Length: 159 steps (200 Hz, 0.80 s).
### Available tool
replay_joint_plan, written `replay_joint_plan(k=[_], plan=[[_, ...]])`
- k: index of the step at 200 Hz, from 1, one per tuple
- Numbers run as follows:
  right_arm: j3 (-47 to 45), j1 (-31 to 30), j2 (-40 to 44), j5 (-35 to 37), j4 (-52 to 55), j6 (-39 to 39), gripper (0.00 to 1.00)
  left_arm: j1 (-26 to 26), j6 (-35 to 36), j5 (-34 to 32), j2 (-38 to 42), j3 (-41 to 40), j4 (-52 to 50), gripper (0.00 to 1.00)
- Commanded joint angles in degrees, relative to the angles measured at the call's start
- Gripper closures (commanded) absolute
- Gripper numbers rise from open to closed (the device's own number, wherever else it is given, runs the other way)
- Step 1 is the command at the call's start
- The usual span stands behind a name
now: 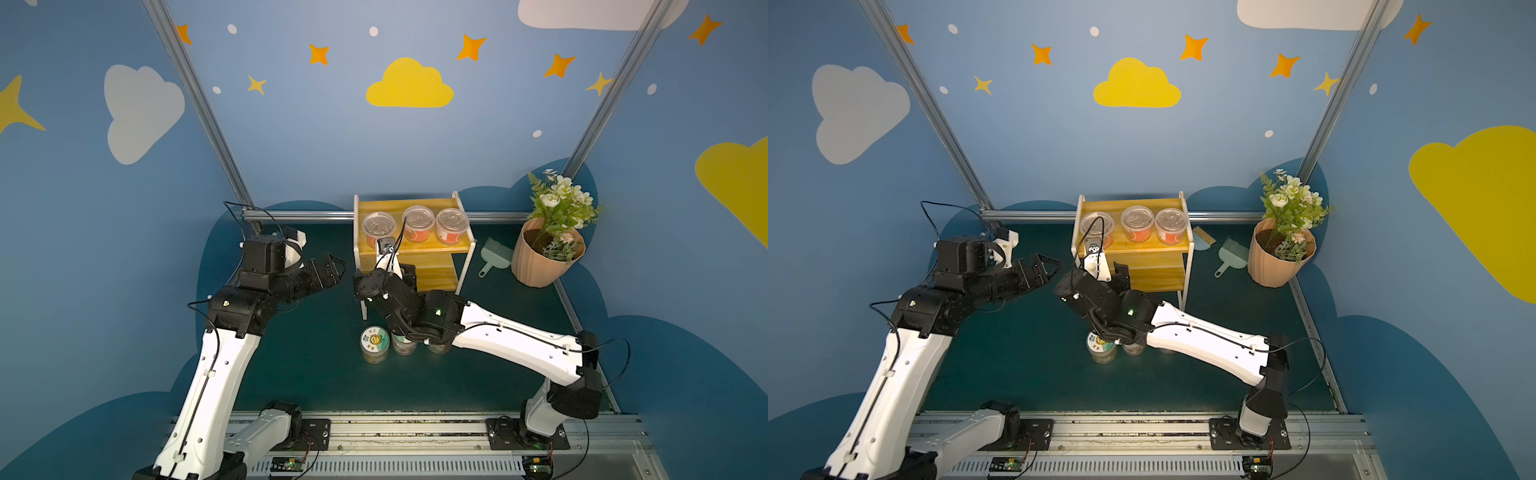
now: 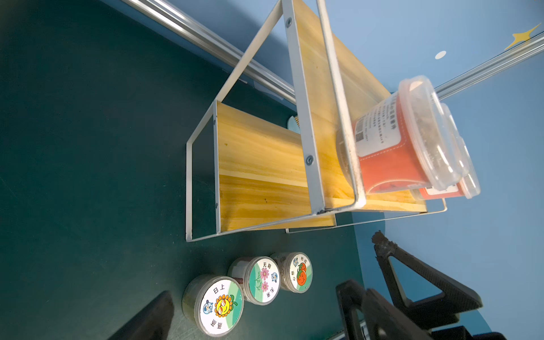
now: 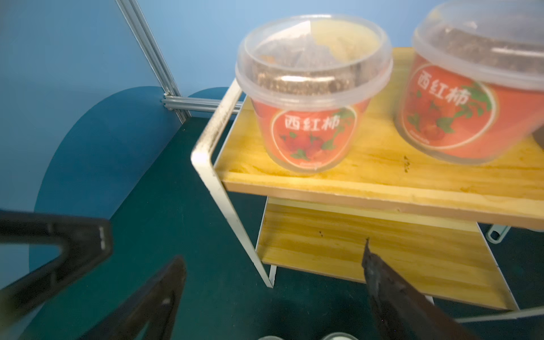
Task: Place the seed container on the shelf
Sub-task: Place the seed jar on the shelf, then pick up the seed jar at the center of the board.
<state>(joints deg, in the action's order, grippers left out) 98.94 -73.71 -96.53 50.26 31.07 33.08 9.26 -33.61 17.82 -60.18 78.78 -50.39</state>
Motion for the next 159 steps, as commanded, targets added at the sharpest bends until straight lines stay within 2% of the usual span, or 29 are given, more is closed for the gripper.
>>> replay_joint_plan(k=[1,20,41,61,98,123,133,145,159], plan=[[-3.21,-1.79,3.91,2.47,4.28,4.27,0.04,-0.18,1.02,0.87,1.74,-1.99,-2.86,0.00],[-8.01,-3.97,7.02,4.53,5.86,6.60,0.04,-0.20,0.37,-0.38,4.41,-4.94,-3.79,0.00],[-14.15,-5.83,10.66,4.35,7.63,9.86,0.04,0.31,-0.84,1.02,7.30,-9.38,-4.01,0.00],[-20.85,-7.50,14.77,4.14,7.92,11.85,0.04,3.28,-3.19,-0.56,10.21,-13.35,-3.86,0.00],[-32.97,-9.30,23.15,-0.62,9.14,10.58,0.04,13.03,-9.69,-7.28,15.27,-20.97,-0.68,0.00],[-36.04,-9.52,26.49,1.62,24.63,23.89,0.04,23.71,-11.13,-15.39,15.30,-22.61,-0.23,0.00],[-37.63,-9.52,28.30,2.23,28.05,26.93,0.04,27.17,-11.14,-17.69,14.68,-22.67,-0.28,0.00],[-40.87,-9.22,31.01,2.16,28.11,26.74,0.04,30.47,-11.60,-19.56,13.92,-22.54,0.19,0.00],[-44.61,-7.28,34.97,-1.27,25.50,23.08,0.04,33.89,-12.60,-21.52,12.97,-22.71,2.14,0.00]])
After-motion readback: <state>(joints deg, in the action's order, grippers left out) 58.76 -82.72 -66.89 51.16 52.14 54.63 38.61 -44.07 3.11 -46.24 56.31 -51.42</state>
